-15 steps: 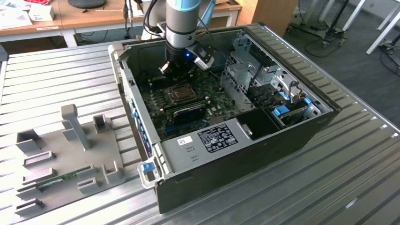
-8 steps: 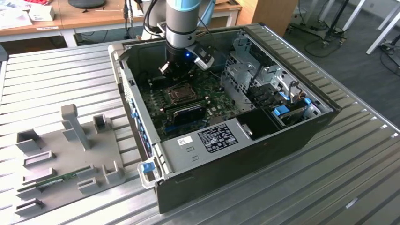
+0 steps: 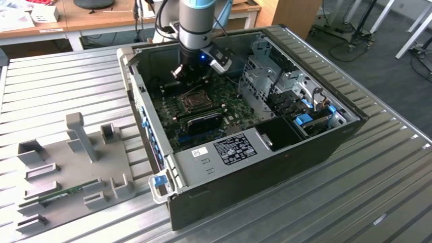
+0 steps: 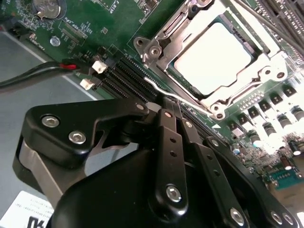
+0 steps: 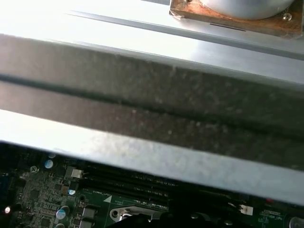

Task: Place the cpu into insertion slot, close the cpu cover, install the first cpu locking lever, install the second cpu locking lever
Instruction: 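Install the first cpu locking lever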

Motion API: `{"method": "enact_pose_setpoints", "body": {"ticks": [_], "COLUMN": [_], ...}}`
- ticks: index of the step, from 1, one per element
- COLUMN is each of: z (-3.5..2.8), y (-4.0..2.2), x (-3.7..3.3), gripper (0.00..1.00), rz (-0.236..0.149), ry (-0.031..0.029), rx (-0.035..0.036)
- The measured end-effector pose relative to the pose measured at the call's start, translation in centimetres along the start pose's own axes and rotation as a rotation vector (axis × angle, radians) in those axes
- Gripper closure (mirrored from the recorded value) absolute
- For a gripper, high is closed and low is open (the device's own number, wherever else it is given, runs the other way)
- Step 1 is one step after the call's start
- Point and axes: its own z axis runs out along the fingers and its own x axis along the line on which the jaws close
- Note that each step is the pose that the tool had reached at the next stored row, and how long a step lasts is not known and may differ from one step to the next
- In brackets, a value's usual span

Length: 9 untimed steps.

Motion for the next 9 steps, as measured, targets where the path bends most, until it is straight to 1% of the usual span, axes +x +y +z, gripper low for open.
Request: {"method": "enact_pose_setpoints", "body": {"ticks": [2, 4, 6, 9], "z": [-0.29, -0.29, -0.27, -0.22], "y": [0.04, 0.11, 0.33, 0.59], "x": [-0.02, -0.04, -0.07, -0.12], "gripper": [0.90, 0.90, 0.90, 0.90], "rz": [0.000, 0.000, 0.000, -0.001], "ry": [0.0001, -0.0005, -0.0026, -0.0040], "rx": [0.0001, 0.0000, 0.0001, 0.0004]}}
